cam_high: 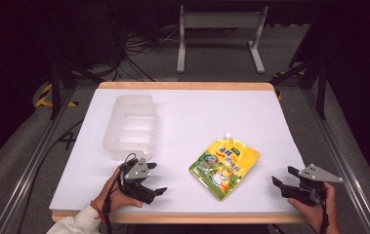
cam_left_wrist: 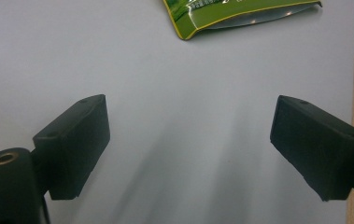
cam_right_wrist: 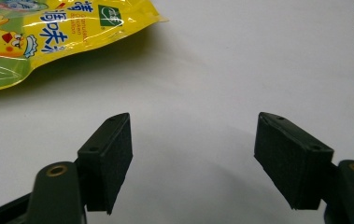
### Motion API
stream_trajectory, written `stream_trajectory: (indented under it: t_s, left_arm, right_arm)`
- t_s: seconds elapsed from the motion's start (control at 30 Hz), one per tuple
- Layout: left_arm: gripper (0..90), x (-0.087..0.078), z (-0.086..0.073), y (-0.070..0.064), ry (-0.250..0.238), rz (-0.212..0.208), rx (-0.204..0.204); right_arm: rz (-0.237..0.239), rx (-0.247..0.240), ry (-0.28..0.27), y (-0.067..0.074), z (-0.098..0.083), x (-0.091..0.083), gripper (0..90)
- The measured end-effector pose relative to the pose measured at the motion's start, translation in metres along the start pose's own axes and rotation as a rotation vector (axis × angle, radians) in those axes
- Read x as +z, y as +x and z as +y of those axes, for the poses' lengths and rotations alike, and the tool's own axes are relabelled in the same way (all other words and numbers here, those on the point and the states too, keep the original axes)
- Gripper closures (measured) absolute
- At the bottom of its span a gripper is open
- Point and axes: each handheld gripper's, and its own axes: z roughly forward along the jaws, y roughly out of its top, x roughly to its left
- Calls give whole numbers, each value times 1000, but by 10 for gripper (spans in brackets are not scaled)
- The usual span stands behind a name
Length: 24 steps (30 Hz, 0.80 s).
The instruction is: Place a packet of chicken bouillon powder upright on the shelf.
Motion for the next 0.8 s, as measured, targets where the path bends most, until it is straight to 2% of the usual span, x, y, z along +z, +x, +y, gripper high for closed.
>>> stream_trajectory:
  t_s: [0.2,0.37,0.43,0.5,0.53,0.6,0.67,0.7,0.8]
  left_arm:
    - [123,-6,-5,-2,1,12,-6]
    - [123,-12,-7,-3,-13,23,-11]
    - [123,-13,-9,-3,-8,28,-18]
    - [123,-14,-10,-4,-5,31,-19]
    - [123,-14,-11,-4,-2,33,-18]
    - [123,-15,-12,-5,-5,36,-21]
    - [123,-17,-13,-6,-4,38,-22]
    - [123,-17,-14,-6,-5,40,-25]
    - [123,-19,-16,-6,-4,42,-32]
  right_arm:
    - [7,16,0,0,6,4,287]
    - [28,-1,15,4,11,10,287]
    - [65,8,32,7,14,16,289]
    - [73,10,32,8,15,18,289]
    - [101,14,43,10,19,22,288]
    - [110,15,48,11,20,24,288]
    - [157,37,64,14,26,32,275]
    - [157,37,64,14,26,32,275]
    - [215,82,79,16,32,41,263]
